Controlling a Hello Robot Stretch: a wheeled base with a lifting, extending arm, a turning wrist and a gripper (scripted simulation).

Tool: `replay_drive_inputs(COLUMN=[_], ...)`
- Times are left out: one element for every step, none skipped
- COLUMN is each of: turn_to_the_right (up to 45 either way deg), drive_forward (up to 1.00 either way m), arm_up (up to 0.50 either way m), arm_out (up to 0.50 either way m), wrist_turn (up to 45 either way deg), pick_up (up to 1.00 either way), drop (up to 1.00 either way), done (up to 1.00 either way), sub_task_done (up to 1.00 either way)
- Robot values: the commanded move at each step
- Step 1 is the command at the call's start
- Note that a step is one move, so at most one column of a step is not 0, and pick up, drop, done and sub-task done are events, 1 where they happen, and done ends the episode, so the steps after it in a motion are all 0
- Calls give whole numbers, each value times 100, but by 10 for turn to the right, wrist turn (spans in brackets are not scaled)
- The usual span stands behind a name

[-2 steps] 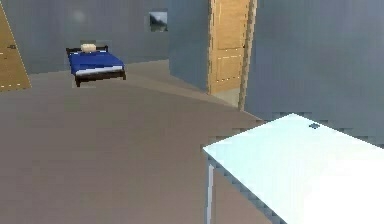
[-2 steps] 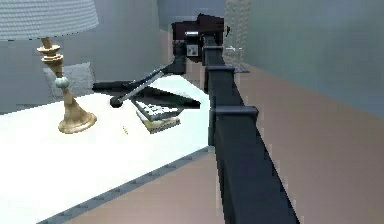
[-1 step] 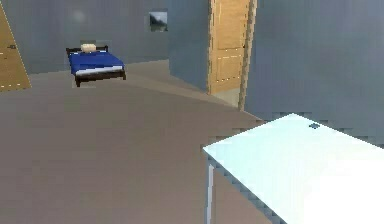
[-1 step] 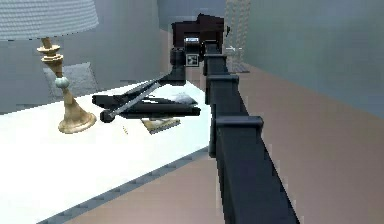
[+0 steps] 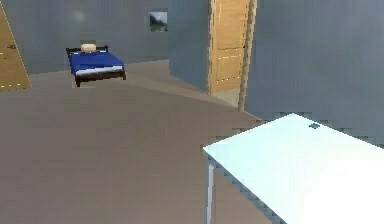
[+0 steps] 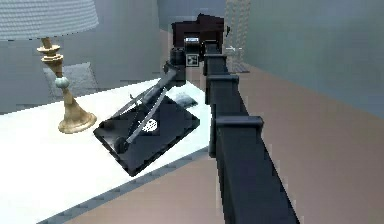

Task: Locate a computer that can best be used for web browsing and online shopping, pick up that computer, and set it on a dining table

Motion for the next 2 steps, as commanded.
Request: replay_drive_inputs(turn_to_the_right=[0,-90], drive_forward=[0,0], arm_up=[0,0], arm_out=[-40,0], wrist_turn=[0,0], pick_up=[0,0], drop=[0,0], done=[0,0], sub_task_done=[0,0])
